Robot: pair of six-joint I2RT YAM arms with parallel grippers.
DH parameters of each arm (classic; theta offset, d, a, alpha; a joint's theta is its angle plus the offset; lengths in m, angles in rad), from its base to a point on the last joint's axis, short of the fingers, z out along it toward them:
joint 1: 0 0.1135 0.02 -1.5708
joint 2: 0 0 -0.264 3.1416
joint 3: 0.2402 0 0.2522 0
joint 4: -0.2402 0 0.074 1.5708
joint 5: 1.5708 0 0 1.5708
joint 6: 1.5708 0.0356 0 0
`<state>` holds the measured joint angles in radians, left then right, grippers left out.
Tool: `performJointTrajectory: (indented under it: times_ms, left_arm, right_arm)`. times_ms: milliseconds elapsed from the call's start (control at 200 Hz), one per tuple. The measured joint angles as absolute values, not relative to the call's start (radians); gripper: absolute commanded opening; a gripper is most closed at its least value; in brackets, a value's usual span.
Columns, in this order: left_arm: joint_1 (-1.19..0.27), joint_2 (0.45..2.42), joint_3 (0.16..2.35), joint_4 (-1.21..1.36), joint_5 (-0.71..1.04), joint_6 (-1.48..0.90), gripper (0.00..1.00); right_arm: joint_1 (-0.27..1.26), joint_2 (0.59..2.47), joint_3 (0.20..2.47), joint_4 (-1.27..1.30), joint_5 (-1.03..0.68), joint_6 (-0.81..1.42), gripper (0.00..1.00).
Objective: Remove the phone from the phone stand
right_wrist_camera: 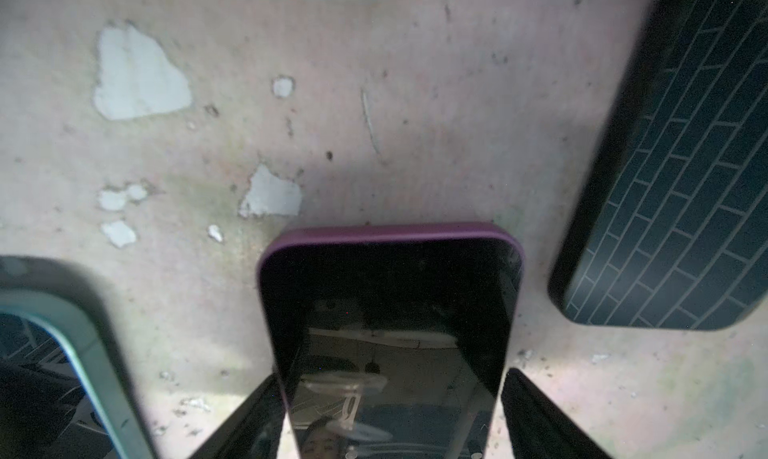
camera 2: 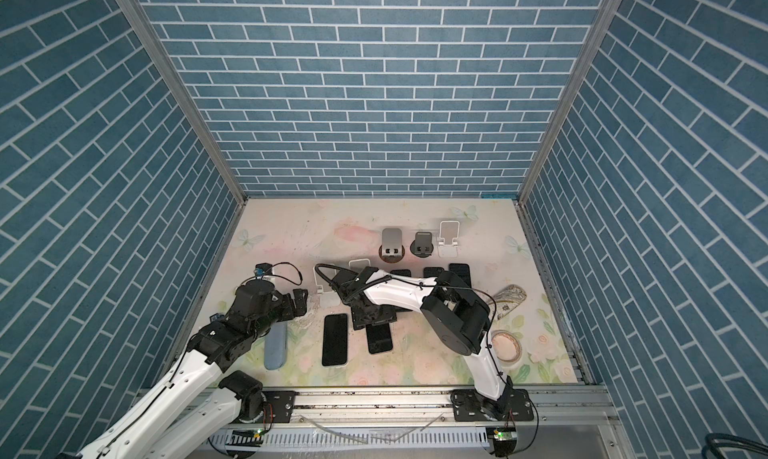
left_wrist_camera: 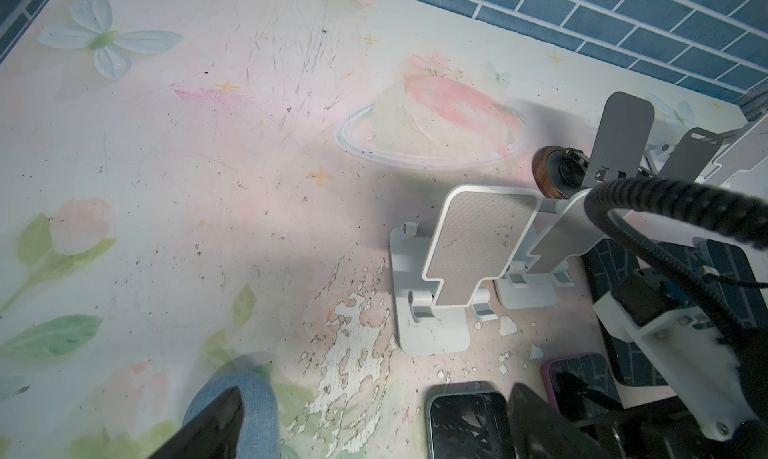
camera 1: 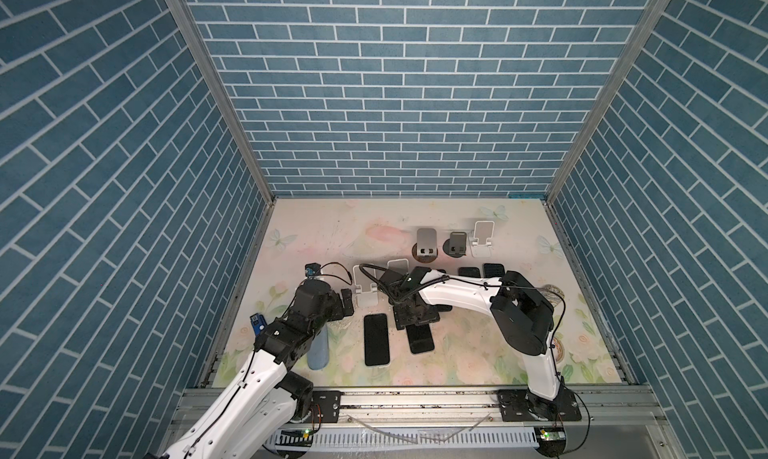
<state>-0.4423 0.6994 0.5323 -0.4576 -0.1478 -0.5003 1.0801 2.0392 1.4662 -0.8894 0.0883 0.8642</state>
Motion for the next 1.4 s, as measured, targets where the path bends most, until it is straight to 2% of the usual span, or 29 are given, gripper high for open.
performJointTrajectory:
  times_ms: [170, 300, 520, 670, 1015, 1200, 1400]
  left_arm:
    - [-0.442, 0.695, 0.532, -0.458, -0.16, -0.5, 1.0]
    - [-0.442, 0.693, 0.532, -0.458, -0.172, -0.499, 1.0]
    - [-0.44, 0.714, 0.543, -0.463, -0.207, -0.498, 1.0]
    - [-0.434, 0.719, 0.561, -0.466, -0.244, -0.485, 1.0]
    - [-0.377, 0.785, 0.602, -0.466, -0.396, -0.42, 1.0]
    - [-0.355, 0.891, 0.602, -0.392, -0.487, -0.368, 1.0]
    - [-0.342, 0.969, 0.58, -0.269, -0.572, -0.3, 1.0]
  right_arm:
    - [1.082, 2.032, 1.466, -0.878, 0.123, 0.85, 0.95]
    - [1.082, 1.981, 1.463, -0.866, 0.2, 0.824, 0.95]
    - [1.07, 1.746, 1.41, -0.778, 0.375, 0.737, 0.95]
    - [1.02, 1.639, 1.364, -0.733, 0.426, 0.663, 0.95]
    - [0.744, 1.441, 1.165, -0.667, 0.492, 0.472, 0.96]
    - [0.544, 1.298, 0.988, -0.527, 0.519, 0.312, 0.97]
    - [0.337, 1.251, 0.828, -0.365, 0.476, 0.208, 0.97]
